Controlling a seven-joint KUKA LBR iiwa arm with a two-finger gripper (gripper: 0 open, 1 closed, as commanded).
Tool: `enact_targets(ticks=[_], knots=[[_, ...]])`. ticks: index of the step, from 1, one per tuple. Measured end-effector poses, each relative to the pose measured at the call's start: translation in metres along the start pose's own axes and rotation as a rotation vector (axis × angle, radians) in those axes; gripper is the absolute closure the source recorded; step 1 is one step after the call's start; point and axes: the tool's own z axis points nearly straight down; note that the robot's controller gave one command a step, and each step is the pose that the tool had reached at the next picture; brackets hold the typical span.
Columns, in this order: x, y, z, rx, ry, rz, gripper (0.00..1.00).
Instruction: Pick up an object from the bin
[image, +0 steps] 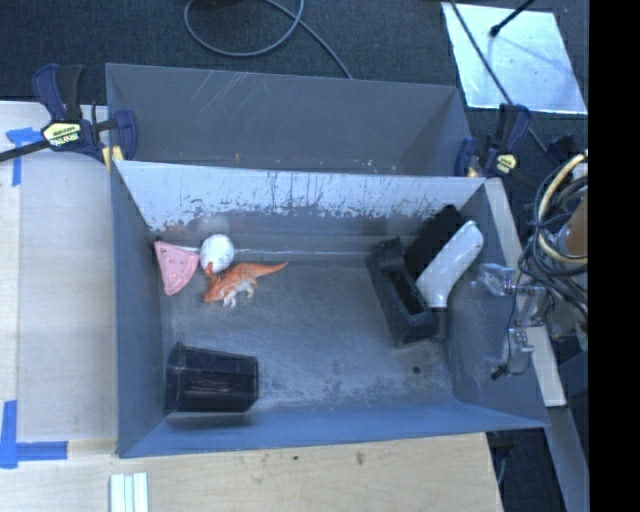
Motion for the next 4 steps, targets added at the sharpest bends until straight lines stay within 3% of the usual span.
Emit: enact_targets(ticks=[1, 2, 4], knots=[[-0.032, 0.019, 0.06, 0.001, -0.004, -0.055, 0.0], [-0.052, 0.036, 0.102, 0.0, 0.0, -0.14, 0.0], [-0.051, 0.034, 0.115, 0.001, -0.001, -0.366, 0.0]])
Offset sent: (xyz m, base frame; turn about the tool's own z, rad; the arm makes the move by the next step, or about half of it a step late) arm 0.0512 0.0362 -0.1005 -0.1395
